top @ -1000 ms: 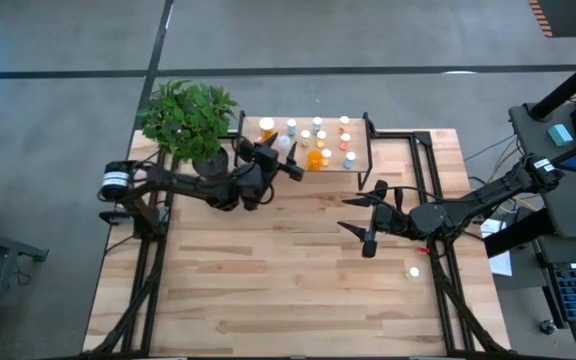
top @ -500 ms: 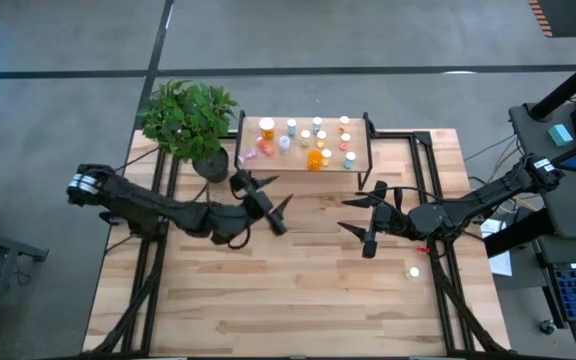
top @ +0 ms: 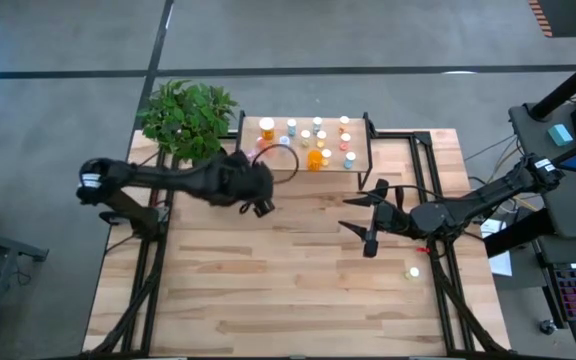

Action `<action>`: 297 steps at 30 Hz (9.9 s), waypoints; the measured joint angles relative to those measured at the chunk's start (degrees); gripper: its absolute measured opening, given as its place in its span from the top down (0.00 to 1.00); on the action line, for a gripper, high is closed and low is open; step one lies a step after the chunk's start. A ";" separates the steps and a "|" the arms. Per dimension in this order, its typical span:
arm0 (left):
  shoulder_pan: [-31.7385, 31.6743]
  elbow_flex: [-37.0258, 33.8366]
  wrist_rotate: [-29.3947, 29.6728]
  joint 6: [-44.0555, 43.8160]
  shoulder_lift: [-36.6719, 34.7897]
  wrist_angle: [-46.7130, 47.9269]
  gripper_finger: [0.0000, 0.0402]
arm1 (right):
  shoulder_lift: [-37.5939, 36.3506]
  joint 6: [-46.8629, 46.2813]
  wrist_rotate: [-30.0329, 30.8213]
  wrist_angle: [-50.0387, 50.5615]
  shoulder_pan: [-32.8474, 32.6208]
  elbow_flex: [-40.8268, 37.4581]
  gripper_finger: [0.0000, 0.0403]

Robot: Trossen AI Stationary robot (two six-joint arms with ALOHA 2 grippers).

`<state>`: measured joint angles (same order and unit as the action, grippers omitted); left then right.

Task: Pick and place medicine bottles onto shelf by color
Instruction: Adjust the pink pill bottle on the shelf

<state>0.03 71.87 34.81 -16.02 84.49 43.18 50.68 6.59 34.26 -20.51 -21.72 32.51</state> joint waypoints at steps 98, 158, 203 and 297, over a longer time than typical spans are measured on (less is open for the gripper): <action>18.93 -13.83 -5.93 32.87 9.69 -97.65 0.81 | 15.96 8.49 -8.55 -24.72 0.00 -1.80 0.41; 21.13 -14.27 -7.85 27.33 14.16 -93.70 0.50 | 7.36 41.59 -0.95 1.38 -4.43 3.17 0.76; 15.76 -13.94 -9.75 -3.11 18.34 -84.74 0.61 | 30.42 123.03 23.43 -9.99 -9.09 11.89 0.78; 15.98 -31.75 6.03 35.97 -3.54 -86.81 0.80 | 31.92 8.73 -22.47 18.37 14.21 39.05 0.58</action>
<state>16.01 40.12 40.84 19.94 80.95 -43.63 82.59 15.31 11.79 -2.14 -7.51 71.56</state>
